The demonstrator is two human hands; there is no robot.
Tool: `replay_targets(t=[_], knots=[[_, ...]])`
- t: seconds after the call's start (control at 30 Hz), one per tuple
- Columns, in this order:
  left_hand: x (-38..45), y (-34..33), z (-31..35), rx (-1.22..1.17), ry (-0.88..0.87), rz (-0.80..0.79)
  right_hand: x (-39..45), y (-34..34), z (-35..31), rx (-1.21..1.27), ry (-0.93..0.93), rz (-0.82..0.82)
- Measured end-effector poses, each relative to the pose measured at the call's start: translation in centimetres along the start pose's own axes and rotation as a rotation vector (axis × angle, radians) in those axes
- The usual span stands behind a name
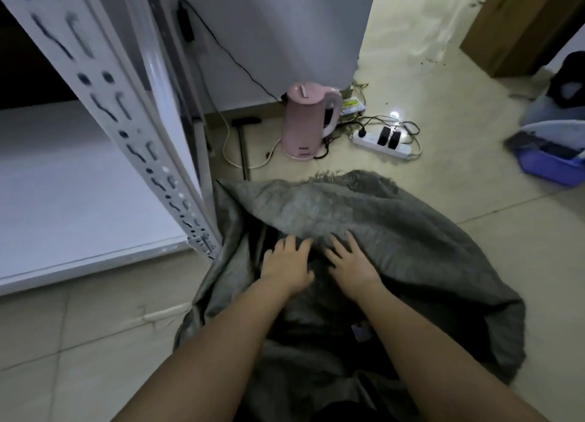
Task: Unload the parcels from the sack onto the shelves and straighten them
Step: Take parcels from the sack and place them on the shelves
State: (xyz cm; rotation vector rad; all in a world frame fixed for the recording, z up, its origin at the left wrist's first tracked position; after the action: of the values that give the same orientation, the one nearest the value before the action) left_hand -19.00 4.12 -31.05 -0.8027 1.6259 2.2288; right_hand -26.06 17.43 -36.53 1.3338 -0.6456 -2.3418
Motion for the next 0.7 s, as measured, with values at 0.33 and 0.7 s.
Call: replay_targets(t=[0.33, 0.7], knots=[[5.3, -1.4, -0.3, 0.395, -0.102, 0.060, 1.0, -2.0, 9.2, -0.204, -0.491, 0.121], [6.8, -1.6, 3.0, 0.192, -0.163, 0.032, -0.7, -2.8, 13.9, 0.010, -0.615, 0.163]])
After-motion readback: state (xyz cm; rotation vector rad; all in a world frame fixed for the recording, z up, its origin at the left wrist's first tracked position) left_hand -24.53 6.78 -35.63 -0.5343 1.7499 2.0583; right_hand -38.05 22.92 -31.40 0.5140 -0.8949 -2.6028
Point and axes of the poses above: each hand's wrist, its own x-axis towards the middle knuckle, its own y-axis out of the back of the hand, z = x × y, the point moved 1 cm from there along x, towards the middle knuckle, and after that the axes turned 10 degrees about -z, right-handed, at the moved point
